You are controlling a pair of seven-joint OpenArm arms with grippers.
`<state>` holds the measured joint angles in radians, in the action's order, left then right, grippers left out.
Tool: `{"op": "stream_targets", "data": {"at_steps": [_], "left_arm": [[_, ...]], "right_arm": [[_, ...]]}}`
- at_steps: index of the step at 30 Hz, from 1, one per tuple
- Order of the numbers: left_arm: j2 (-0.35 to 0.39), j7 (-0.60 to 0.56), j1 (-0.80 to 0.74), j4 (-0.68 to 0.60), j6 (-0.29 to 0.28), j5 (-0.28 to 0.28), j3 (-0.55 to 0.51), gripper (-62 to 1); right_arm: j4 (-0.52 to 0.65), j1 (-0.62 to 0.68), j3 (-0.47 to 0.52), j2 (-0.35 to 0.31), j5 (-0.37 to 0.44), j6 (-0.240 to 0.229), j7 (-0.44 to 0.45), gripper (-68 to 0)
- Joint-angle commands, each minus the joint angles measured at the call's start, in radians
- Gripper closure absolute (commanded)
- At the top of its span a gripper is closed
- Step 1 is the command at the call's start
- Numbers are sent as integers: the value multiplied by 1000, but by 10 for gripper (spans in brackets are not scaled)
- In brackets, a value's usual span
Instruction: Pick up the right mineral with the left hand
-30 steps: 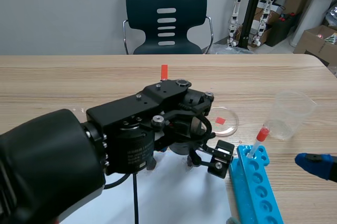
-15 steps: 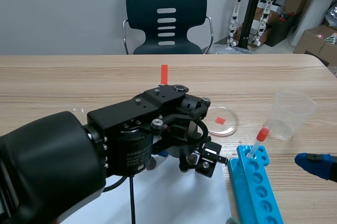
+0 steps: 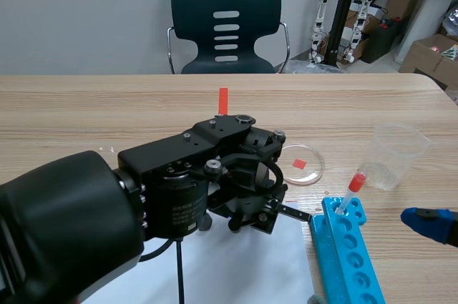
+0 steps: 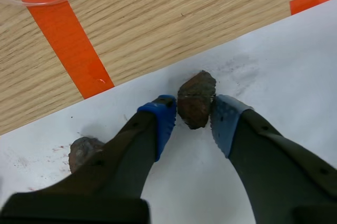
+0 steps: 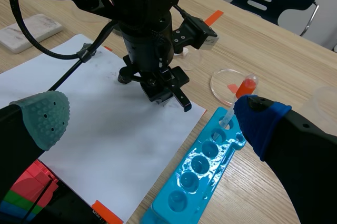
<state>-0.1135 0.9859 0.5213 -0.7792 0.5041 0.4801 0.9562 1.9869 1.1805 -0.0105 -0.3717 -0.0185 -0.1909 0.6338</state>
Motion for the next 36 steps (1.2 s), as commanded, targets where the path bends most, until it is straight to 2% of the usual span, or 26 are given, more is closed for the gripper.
{"op": "stream_targets", "data": {"at_steps": [1, 4, 12, 19, 26, 36], "left_arm": [[-34, -2, 10, -13, 2, 8, -1, -143], [-34, -2, 10, -13, 2, 11, -1, -100], [-34, -3, 10, -13, 2, 10, -1, -98], [-26, -84, -23, -29, 2, 11, -5, -98], [60, -190, -87, -136, 0, 77, -5, -98], [198, -232, -130, -359, -2, 79, -11, -98]], "right_arm": [[14, -1, 4, 0, 6, 0, 15, -679], [14, -1, 4, 0, 6, 0, 15, -679], [14, -1, 4, 0, 6, 0, 15, -679], [14, -1, 4, 0, 6, 0, 14, -679], [14, -1, 4, 0, 6, 0, 15, -679], [14, -1, 4, 0, 6, 0, 14, -679]]}}
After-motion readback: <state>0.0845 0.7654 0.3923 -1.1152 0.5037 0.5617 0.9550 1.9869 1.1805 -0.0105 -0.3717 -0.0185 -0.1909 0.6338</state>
